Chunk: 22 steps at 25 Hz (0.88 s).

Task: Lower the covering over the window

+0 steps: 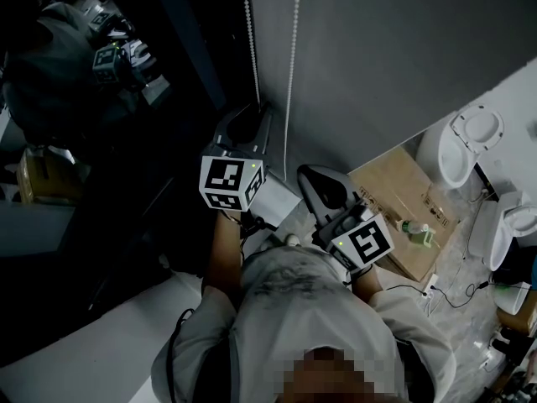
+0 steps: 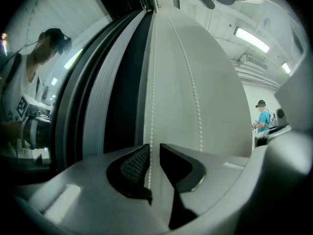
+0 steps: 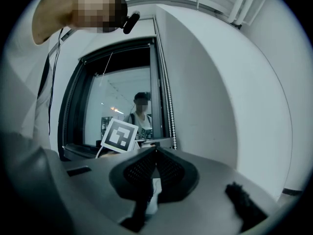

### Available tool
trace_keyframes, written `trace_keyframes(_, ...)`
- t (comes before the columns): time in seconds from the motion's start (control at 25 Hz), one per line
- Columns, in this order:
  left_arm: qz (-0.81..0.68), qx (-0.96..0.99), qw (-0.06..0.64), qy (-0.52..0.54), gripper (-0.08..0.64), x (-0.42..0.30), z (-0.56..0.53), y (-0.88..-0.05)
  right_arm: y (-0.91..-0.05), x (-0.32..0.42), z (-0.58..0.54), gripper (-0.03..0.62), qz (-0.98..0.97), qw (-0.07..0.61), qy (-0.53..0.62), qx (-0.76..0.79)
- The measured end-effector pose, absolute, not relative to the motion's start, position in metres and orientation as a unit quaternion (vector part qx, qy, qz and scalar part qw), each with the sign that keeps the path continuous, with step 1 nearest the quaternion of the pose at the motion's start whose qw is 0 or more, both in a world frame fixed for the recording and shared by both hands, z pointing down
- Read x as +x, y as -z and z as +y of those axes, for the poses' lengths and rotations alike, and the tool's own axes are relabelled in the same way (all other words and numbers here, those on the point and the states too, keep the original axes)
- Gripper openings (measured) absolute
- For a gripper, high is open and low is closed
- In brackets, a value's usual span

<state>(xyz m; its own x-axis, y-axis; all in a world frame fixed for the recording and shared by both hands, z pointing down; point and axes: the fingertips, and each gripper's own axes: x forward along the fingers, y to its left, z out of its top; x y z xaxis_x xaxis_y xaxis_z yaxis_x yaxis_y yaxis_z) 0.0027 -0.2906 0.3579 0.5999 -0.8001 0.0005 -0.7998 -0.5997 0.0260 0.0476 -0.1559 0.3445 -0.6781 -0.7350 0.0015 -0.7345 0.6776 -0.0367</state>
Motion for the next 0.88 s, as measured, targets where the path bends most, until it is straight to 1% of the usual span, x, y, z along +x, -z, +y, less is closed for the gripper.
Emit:
trace_keyframes(0.24,-0.446,0.895,0.007,0.008,0.009,0.004,-0.295,-0.353,-0.342,0.05,-0.153,0.017,0.913,0.01,0.015,-0.407)
trace_keyframes(0.64,-0.42,0.906,0.044,0.039,0.006,-0.004,-0.259,-0.353,-0.339,0.035,-0.144,0.017,0.921,0.017,0.005,-0.388)
trace_keyframes(0.88,-0.418,0.906,0.042,0.05,0.006,-0.008,-0.233,-0.353,-0.334,0.023,-0.143,0.017,0.931,0.022,-0.003,-0.365)
